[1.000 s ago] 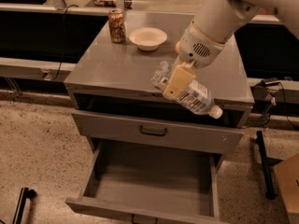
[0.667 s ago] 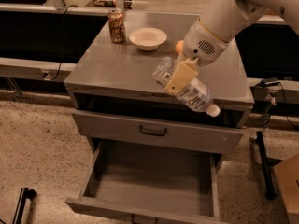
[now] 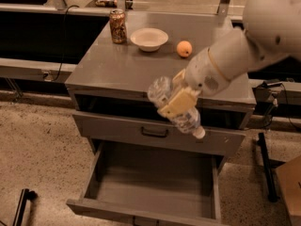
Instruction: Place blue plastic bottle into middle drawer
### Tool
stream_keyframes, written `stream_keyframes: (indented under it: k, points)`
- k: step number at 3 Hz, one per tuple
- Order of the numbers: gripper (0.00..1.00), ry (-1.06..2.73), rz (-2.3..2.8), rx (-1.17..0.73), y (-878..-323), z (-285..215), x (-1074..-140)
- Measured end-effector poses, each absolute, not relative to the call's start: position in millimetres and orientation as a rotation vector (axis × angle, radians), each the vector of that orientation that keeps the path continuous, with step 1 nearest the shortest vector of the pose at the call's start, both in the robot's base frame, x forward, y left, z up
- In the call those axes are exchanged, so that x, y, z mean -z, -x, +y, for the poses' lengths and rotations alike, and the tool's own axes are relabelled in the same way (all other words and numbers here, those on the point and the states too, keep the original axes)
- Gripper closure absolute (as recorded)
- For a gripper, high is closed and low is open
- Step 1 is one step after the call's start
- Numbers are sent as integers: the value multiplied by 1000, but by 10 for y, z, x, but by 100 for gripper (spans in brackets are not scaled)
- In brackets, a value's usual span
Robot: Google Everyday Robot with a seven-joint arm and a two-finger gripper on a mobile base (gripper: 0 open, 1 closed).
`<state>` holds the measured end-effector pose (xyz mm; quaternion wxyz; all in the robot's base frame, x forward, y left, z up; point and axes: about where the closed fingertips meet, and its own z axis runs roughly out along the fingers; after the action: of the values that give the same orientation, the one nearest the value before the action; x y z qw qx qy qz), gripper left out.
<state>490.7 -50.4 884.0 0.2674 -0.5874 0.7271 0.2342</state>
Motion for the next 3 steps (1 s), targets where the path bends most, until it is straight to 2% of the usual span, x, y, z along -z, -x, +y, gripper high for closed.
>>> stream_keyframes:
  k: [3]
  points:
    - [100, 1568, 2016, -615, -4703, -315, -7475]
